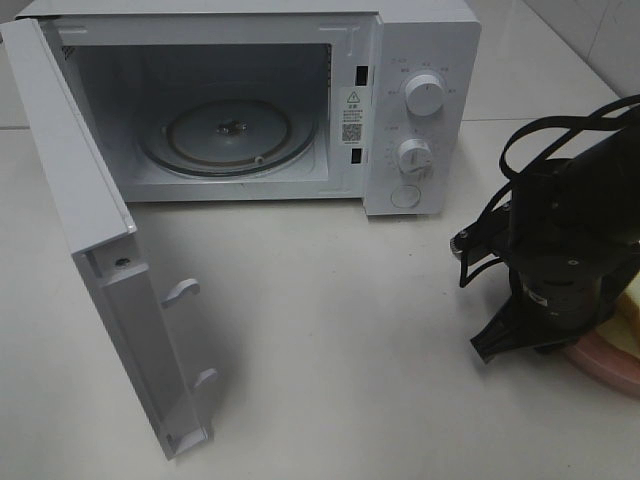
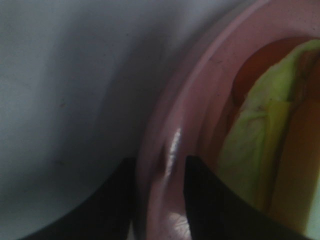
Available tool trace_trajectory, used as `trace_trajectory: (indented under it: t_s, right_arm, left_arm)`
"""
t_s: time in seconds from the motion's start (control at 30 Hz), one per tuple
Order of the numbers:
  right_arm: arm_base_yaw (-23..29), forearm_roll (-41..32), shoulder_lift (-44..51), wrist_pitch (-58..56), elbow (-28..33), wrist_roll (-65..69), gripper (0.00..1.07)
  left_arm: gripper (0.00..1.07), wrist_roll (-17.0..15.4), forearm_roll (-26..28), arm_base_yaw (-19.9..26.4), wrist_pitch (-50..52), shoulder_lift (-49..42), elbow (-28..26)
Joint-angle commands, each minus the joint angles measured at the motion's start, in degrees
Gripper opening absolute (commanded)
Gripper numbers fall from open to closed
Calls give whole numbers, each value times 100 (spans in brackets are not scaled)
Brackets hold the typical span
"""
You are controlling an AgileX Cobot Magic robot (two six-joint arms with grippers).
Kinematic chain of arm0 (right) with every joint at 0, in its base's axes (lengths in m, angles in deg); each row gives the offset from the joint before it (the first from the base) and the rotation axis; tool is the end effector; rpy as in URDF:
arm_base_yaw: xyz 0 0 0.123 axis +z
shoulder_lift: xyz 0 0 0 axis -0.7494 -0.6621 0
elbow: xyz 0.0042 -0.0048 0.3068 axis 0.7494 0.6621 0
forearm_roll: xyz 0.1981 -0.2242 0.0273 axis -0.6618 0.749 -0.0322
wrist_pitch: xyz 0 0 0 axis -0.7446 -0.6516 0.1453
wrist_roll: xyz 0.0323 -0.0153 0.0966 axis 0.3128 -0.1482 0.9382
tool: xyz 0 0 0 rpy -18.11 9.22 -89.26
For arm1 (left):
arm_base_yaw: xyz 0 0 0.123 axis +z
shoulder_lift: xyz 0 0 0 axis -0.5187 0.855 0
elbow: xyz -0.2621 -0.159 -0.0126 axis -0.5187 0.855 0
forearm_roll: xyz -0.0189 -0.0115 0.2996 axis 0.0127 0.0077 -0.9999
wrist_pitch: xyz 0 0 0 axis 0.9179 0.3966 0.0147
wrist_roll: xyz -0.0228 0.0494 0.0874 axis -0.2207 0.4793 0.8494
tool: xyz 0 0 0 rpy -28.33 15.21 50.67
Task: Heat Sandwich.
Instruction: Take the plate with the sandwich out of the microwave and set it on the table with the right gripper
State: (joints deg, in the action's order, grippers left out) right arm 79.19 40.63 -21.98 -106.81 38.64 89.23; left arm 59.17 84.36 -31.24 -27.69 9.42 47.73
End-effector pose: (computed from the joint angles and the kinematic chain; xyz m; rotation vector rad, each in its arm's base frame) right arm 0.2810 0.1119 0.0665 -0.5027 2.7973 -0.6048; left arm 0.0277 -0.0034 0.2968 0.0114 2.0233 -0.0401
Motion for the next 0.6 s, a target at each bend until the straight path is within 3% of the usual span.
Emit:
trace_trajectory:
  t_s: [0.03, 0.37, 0.5, 0.6]
  right_arm:
    - [-11, -143, 109, -57, -46, -74, 44]
    - [-11, -642, 934, -74, -63, -710, 57]
    - [-11, -1014, 1432, -97, -63, -1278, 73]
    - [-11, -1180, 1616, -138, -63, -1461, 79]
  left_arm:
    - [97, 17, 29, 0, 29, -120, 17]
    - [97, 17, 29, 0, 29, -120, 17]
    - [97, 17, 29, 0, 29, -120, 17]
    - [97, 17, 29, 0, 29, -120, 17]
